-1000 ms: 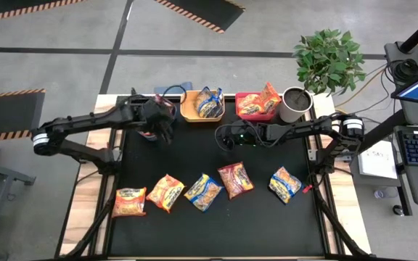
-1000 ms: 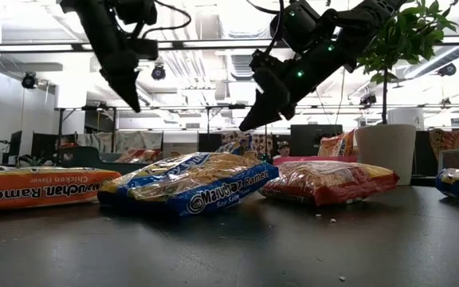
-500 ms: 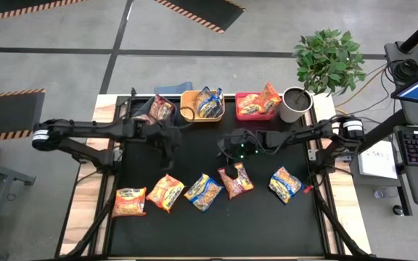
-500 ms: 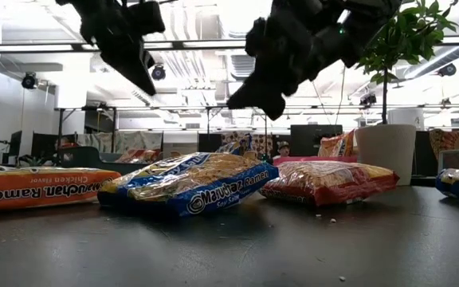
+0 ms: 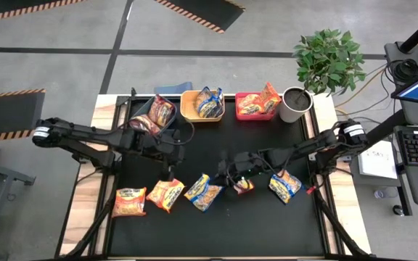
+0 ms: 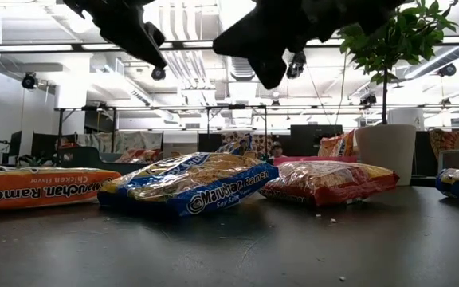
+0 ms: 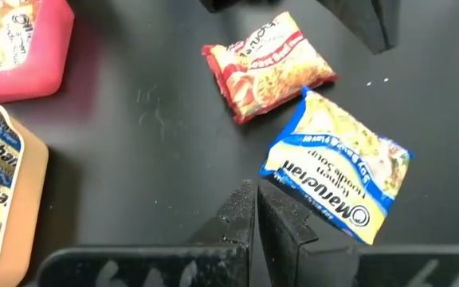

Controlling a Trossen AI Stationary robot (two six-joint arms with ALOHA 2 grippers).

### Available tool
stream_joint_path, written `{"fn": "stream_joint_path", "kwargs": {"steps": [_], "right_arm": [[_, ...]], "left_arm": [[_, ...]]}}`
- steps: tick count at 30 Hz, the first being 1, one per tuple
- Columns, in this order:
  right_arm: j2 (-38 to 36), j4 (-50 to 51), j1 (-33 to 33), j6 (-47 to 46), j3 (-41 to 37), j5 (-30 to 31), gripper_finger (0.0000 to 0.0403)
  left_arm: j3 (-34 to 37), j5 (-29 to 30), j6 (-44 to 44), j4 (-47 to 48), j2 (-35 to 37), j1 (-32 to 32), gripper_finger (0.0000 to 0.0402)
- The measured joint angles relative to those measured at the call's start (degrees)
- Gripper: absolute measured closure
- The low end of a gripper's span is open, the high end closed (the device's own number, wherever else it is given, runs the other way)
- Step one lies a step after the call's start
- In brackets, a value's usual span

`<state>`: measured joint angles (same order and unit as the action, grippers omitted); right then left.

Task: Sort Maruchan noodles
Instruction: Put the blue noodle pack into the yellow bin

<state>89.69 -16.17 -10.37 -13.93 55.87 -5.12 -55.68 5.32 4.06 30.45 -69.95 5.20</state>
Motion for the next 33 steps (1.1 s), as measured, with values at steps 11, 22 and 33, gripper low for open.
{"fn": "stream_joint_path", "kwargs": {"steps": [11,22,33], "right_arm": [[0.47,-0.52,-2.4,0.65,0.84,6.89,0.0394],[13.96,-2.33,-1.63,2.61,6.7,6.6,0.0394],[24.77,19.67,1.89,2.93,21.14,3.14,0.0394]], "left_arm": [[0.0,0.09,-1.58,-1.31,-0.13,1.52,0.04],[0.0,0.22,1.49,-3.03,-0.25,1.52,0.04],[0.0,0.26,2.73,-5.42,-2.27,1.52,0.04]]}}
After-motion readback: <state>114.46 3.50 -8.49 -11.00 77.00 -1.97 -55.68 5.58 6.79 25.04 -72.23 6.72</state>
